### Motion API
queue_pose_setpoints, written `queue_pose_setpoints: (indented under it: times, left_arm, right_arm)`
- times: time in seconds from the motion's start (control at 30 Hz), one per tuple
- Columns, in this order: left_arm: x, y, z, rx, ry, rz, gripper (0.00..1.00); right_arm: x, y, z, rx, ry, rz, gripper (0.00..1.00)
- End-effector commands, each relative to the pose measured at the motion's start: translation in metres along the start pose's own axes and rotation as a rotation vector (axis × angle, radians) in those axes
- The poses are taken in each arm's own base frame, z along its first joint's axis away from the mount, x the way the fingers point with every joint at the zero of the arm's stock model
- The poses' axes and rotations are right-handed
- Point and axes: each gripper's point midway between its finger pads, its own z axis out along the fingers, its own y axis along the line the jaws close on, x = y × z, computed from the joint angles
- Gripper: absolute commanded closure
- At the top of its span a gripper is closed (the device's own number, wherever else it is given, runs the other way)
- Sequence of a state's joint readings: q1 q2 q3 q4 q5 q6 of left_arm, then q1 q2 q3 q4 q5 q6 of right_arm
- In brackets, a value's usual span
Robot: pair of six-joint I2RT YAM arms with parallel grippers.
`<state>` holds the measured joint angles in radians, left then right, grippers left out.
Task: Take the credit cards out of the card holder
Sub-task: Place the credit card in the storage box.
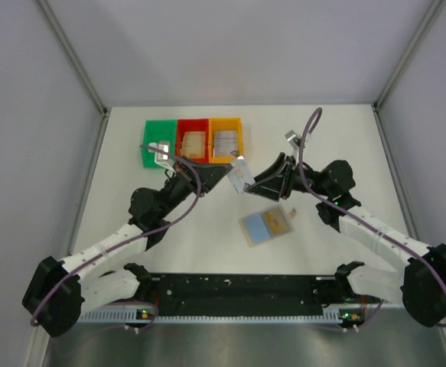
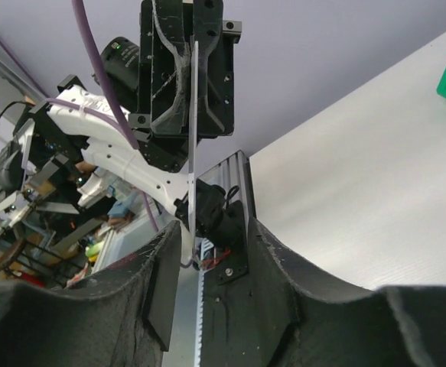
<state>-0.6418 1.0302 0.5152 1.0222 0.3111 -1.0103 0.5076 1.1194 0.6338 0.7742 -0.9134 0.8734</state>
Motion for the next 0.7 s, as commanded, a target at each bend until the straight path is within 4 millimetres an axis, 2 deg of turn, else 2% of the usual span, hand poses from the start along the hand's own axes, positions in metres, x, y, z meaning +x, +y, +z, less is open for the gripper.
queue_pose_setpoints:
  times: [0.0,0.17,0.23,0.33,0.4,0.47,0.67]
  left_arm:
    - [-0.012,-0.025,0.004,0.08,-0.054,0.005,1.0]
    - [-0.007,-0.024,0.001,0.077,-0.039,0.012,1.0]
    - [-0.005,-0.023,0.0,0.074,-0.034,0.013,1.0]
    - [-0.001,-0.021,-0.003,0.07,-0.017,0.025,0.99]
    - [0.003,-0.021,-0.005,0.07,0.004,0.048,0.92]
    - [0.004,-0.019,-0.006,0.057,0.015,0.07,0.77]
    - [0.012,-0.007,-0.016,0.01,0.145,0.169,0.45]
  right_arm:
    - [-0.017,0.016,0.005,-0.057,-0.046,-0.066,0.65]
    - [-0.021,0.024,0.005,-0.081,-0.049,-0.076,0.86]
    - [-0.022,0.027,0.005,-0.087,-0.049,-0.081,0.99]
    - [-0.021,0.029,0.004,-0.086,-0.034,-0.085,1.0]
    - [-0.018,0.027,0.004,-0.074,-0.012,-0.088,1.0]
    - [-0.014,0.023,0.002,-0.047,0.021,-0.088,1.0]
    - [0.003,0.012,-0.006,0.031,0.161,-0.078,1.0]
